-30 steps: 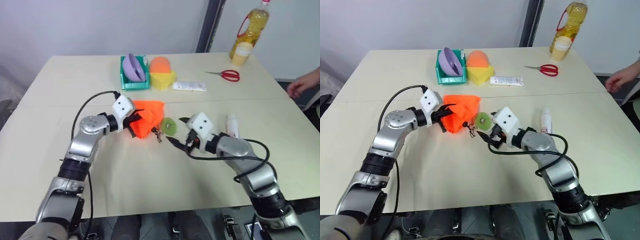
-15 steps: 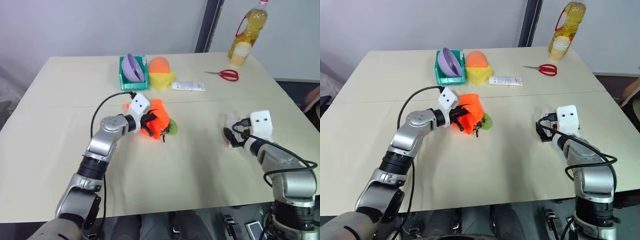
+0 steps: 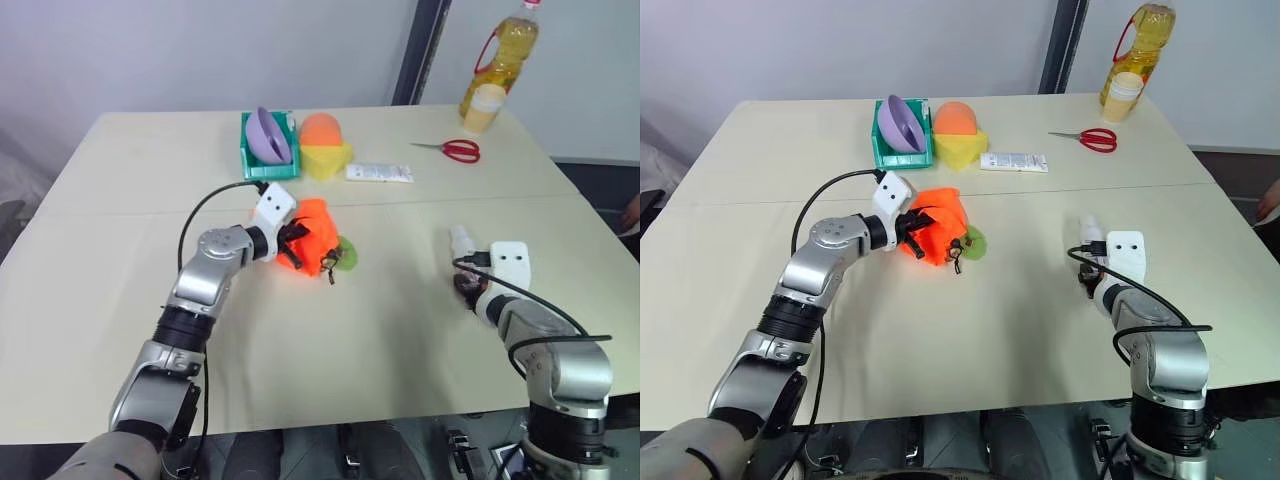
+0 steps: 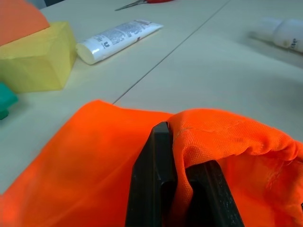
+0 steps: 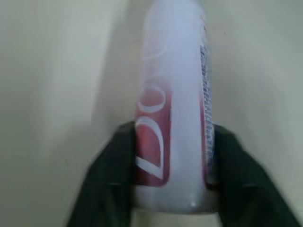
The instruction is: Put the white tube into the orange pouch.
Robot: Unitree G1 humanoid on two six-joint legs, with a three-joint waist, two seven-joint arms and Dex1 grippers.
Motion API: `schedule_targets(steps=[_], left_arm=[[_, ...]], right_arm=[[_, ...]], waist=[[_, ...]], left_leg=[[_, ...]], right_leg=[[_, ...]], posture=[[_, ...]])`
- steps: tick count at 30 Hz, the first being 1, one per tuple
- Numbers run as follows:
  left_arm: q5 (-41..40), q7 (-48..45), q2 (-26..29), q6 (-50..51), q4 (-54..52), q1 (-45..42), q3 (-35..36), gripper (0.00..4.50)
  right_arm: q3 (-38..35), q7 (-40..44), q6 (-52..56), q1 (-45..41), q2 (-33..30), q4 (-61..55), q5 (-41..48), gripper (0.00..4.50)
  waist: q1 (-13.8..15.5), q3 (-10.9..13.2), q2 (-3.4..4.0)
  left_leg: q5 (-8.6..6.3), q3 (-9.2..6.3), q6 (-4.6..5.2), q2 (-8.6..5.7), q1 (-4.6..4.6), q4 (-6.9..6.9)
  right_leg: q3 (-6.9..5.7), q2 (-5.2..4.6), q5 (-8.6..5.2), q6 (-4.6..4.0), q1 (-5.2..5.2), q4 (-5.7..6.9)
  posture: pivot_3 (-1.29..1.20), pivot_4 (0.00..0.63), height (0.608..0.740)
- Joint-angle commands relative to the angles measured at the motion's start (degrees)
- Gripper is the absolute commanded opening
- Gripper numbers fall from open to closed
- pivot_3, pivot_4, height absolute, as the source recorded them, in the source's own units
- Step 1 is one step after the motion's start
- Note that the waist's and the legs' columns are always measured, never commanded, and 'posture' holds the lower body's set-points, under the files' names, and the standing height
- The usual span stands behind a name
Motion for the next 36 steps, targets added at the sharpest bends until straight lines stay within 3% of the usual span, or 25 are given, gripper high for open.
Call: schedule_targets(steps=[1,8,16,25,36], left_arm=[[-0.78,-0.37,0.5,-0.41,-0.38,-1.69,1.47,0.0],[-0.82,-0.8,0.7,-0.81,0.29,-2.22,1.49,0.0],[-2.23,-1.93,0.47,-0.43,1.87,-3.24,1.93,0.0],[-2.66,-5.62,1.02,1.08,0.22,-3.66,0.35,0.0],[-3.66,-9.26,1.96,3.5,-2.36,-3.17,-0.16,0.0]], right_arm=[[2.43,5.49,-6.27,-0.11,-5.09,-5.17,0.51,1.96],[2.1,9.78,-10.88,0.23,-7.29,-5.98,2.12,1.96],[7.59,25.89,-15.11,3.06,-11.67,-17.21,13.98,1.96],[19.28,26.48,-13.75,-2.26,-11.47,-15.85,13.94,1.96],[24.81,21.67,-7.93,-7.23,-9.67,-10.69,11.82,1.96]], waist=[[-0.03,0.0,0.0],[0.07,0.0,0.0],[-0.02,0.01,-0.02],[0.15,0.01,-0.02],[0.13,0.01,-0.02]], left_leg=[[0.0,-0.01,0.0,0.0,0.0,-0.02],[0.0,-0.01,0.0,-0.01,-0.01,-0.02],[0.0,-0.04,0.0,-0.02,0.01,-0.1],[0.0,-0.04,0.0,-0.02,0.0,-0.08],[0.0,-0.03,0.0,-0.02,-0.01,-0.08]], right_leg=[[0.0,0.0,-0.01,0.01,0.0,0.0],[0.0,0.0,-0.02,0.04,0.0,-0.01],[-0.01,0.01,-0.06,0.09,0.0,-0.04],[-0.01,-0.01,-0.06,0.07,0.01,-0.05],[-0.01,-0.02,-0.06,0.07,0.0,-0.06]], posture=[[0.0,0.15,0.726],[0.0,0.15,0.726],[0.0,0.15,0.726],[0.0,0.15,0.726],[0.0,0.15,0.726]])
